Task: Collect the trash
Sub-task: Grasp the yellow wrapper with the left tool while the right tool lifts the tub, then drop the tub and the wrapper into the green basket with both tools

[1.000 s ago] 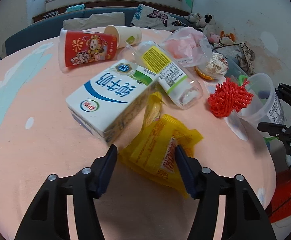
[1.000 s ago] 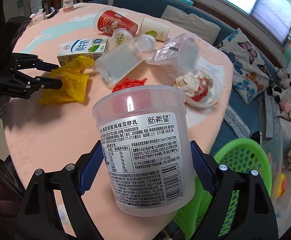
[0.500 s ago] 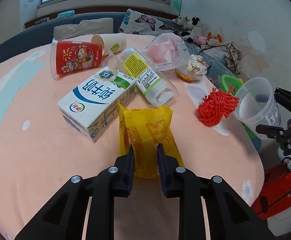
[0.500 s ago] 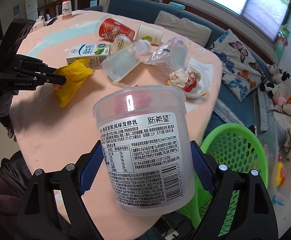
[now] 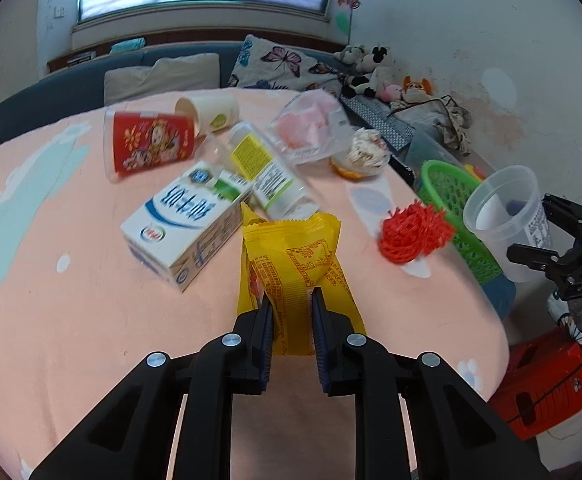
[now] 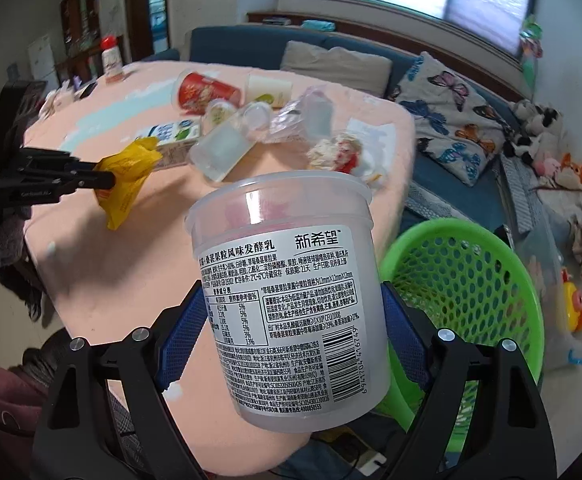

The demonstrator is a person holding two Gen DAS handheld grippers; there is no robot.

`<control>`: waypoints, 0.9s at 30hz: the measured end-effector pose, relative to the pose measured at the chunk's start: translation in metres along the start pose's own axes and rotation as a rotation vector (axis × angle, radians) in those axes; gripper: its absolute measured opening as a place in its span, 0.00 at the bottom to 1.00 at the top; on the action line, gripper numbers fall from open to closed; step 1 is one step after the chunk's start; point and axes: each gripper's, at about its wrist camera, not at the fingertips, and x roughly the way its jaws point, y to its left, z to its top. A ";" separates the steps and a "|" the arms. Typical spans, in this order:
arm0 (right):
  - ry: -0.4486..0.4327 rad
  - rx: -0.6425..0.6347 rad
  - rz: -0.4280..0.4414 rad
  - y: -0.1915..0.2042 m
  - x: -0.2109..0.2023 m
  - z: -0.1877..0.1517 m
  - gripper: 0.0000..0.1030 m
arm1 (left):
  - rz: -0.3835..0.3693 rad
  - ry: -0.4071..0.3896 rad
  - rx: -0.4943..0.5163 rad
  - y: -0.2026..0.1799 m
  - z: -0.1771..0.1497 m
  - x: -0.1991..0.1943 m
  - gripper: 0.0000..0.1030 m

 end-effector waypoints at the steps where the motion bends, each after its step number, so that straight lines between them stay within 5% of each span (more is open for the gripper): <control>1: -0.005 0.009 -0.004 -0.002 -0.002 -0.001 0.81 | -0.009 -0.006 0.009 -0.004 0.003 -0.002 0.17; 19: -0.026 0.339 -0.217 -0.114 0.001 -0.045 0.81 | -0.136 -0.050 0.155 -0.097 0.059 0.009 0.17; 27: 0.026 0.446 -0.218 -0.157 0.024 -0.079 0.82 | -0.176 -0.034 0.214 -0.146 0.087 0.031 0.17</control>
